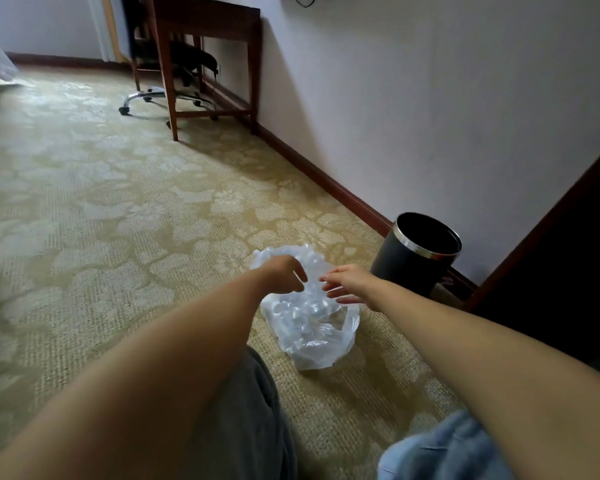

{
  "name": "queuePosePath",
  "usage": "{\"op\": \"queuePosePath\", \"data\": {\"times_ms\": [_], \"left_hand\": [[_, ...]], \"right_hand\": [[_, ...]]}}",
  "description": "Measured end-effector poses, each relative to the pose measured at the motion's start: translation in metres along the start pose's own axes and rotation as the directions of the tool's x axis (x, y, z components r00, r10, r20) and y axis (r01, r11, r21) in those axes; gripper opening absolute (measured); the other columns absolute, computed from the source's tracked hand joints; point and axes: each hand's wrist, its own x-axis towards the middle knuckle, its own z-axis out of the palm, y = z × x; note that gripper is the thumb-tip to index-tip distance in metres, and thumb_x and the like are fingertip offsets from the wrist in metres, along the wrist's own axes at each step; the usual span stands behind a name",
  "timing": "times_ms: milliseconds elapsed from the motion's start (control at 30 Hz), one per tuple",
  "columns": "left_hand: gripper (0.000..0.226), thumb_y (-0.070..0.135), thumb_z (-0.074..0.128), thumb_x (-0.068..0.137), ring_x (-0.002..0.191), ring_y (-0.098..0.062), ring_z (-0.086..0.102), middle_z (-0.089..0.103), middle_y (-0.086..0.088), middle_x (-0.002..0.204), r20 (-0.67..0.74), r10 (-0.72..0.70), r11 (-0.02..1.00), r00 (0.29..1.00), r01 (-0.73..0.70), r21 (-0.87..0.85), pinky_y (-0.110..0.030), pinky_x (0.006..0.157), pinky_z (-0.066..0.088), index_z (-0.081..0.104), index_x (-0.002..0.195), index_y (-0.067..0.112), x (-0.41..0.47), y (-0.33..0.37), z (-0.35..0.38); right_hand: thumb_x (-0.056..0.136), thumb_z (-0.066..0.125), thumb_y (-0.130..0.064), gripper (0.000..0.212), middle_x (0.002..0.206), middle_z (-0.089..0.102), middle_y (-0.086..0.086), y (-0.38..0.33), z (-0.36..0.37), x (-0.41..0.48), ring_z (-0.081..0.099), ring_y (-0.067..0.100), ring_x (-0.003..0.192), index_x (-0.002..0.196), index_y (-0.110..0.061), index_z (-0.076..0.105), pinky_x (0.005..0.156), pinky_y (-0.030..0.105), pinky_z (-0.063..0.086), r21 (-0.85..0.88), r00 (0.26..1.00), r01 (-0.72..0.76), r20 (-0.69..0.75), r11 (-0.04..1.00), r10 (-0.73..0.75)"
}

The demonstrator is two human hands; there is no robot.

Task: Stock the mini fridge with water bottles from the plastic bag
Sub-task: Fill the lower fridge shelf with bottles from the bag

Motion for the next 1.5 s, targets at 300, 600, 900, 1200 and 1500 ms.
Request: {"op": "queuePosePath", "data": {"times_ms": [300, 600, 900, 1200, 1500], "left_hand": [[0.038, 0.012, 0.062, 0.088, 0.110, -0.023, 0.059, 0.059, -0.007, 0.126, 0.255, 0.081, 0.921, 0.964, -0.170, 0.351, -0.031, 0.095, 0.048, 0.060, 0.126, 0.019, 0.048, 0.024, 0.052], [0.049, 0.009, 0.054, 0.091, 0.121, -0.024, 0.051, 0.050, -0.004, 0.137, 0.378, -0.008, 0.816, 0.926, -0.213, 0.537, -0.031, 0.102, 0.043, 0.047, 0.136, 0.026, 0.113, -0.004, 0.104], [0.044, 0.010, 0.054, 0.091, 0.123, -0.023, 0.050, 0.050, -0.004, 0.135, 0.382, 0.022, 0.807, 0.924, -0.242, 0.538, -0.030, 0.097, 0.041, 0.051, 0.134, 0.021, 0.196, -0.023, 0.150], [0.043, 0.025, 0.064, 0.078, 0.112, -0.023, 0.055, 0.057, -0.005, 0.121, 0.209, 0.498, 0.612, 0.842, -0.512, 0.603, -0.031, 0.097, 0.046, 0.061, 0.121, 0.019, 0.242, -0.088, 0.197], [0.063, 0.047, 0.054, 0.085, 0.133, -0.029, 0.045, 0.052, -0.014, 0.137, 0.076, 0.553, 0.602, 0.829, -0.462, 0.651, -0.052, 0.113, 0.026, 0.050, 0.137, 0.012, 0.242, -0.119, 0.195]], "right_hand": [[0.095, 0.055, -0.017, 0.023, 0.088, 0.066, 0.004, 0.063, -0.030, 0.035, 0.062, 0.016, 0.082, 0.112, -0.004, 0.062, 0.071, 0.027, 0.051, -0.047, 0.977, -0.201, -0.084, 0.978, 0.197], [0.097, 0.047, -0.010, 0.029, 0.080, 0.061, 0.002, 0.111, -0.015, 0.094, 0.047, 0.008, 0.058, 0.122, -0.001, 0.059, 0.054, 0.018, 0.035, -0.018, 0.935, -0.354, -0.029, 0.935, 0.353], [0.094, 0.049, -0.005, 0.031, 0.117, 0.063, 0.013, 0.147, -0.014, 0.200, 0.060, 0.027, 0.102, 0.123, 0.000, 0.059, 0.087, 0.032, 0.052, -0.236, 0.948, -0.314, -0.132, 0.920, 0.289], [0.098, 0.037, -0.011, 0.038, 0.137, 0.045, 0.019, 0.210, 0.040, 0.271, 0.047, 0.030, 0.126, 0.134, -0.001, 0.040, 0.106, 0.034, 0.038, -0.711, 0.989, -0.023, 0.085, 0.702, 0.118], [0.096, 0.045, -0.022, 0.047, 0.144, 0.033, 0.008, 0.215, 0.037, 0.272, 0.050, 0.023, 0.112, 0.139, -0.021, 0.026, 0.091, 0.032, 0.042, -0.398, 0.976, -0.085, -0.219, 0.913, -0.005]]}}
